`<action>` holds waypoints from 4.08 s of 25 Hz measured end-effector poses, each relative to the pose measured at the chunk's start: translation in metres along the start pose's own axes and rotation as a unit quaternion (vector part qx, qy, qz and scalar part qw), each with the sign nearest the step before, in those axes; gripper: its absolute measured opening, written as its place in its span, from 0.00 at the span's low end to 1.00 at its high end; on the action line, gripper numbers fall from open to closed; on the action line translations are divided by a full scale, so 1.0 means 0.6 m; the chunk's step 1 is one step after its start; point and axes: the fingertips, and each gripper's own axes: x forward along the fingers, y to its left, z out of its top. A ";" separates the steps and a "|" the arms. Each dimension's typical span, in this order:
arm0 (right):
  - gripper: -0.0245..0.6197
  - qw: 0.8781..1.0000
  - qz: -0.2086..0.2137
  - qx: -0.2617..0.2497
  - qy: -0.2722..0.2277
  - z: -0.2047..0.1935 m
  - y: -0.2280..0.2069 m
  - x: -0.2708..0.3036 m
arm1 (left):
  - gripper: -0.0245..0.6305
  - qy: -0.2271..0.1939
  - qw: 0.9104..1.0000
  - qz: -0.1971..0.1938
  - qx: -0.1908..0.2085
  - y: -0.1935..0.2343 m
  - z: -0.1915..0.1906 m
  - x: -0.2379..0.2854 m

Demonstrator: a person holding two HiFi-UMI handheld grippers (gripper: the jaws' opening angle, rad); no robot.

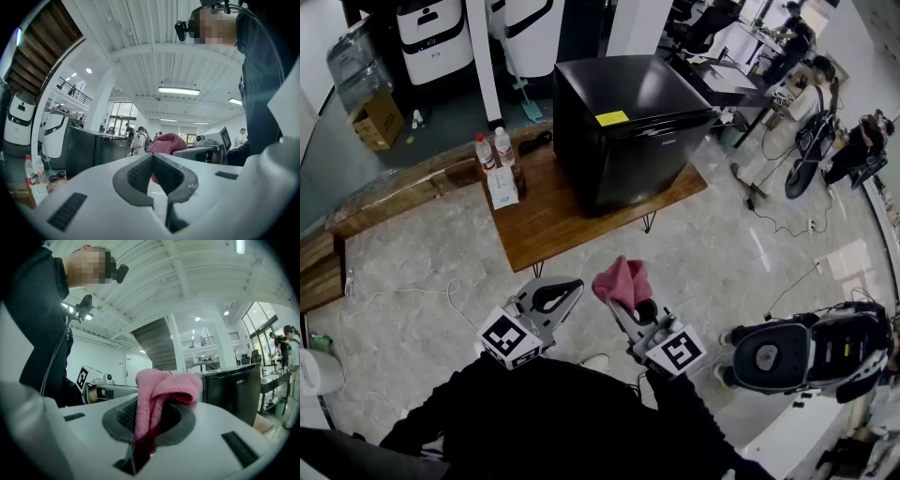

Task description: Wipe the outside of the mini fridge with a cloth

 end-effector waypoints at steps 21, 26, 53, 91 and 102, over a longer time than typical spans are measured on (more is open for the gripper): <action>0.12 0.999 0.009 -0.014 -0.032 0.045 -0.088 -0.060 | 0.05 0.005 0.999 0.051 0.016 -0.018 0.016 0.102; 0.12 0.999 0.014 -0.035 -0.039 0.095 -0.162 -0.050 | 0.05 0.000 0.996 0.082 0.029 0.026 0.070 0.160; 0.13 0.974 -0.001 -0.221 0.041 0.327 -0.551 0.452 | 0.05 -0.065 0.988 0.106 0.095 0.582 0.298 0.315; 0.12 0.822 0.202 -0.446 0.291 0.137 -0.848 0.856 | 0.05 0.052 0.942 0.325 0.063 0.876 0.259 0.510; 0.12 0.813 0.157 -0.462 0.319 0.143 -1.017 0.762 | 0.05 0.086 0.947 0.297 0.080 0.837 0.274 0.656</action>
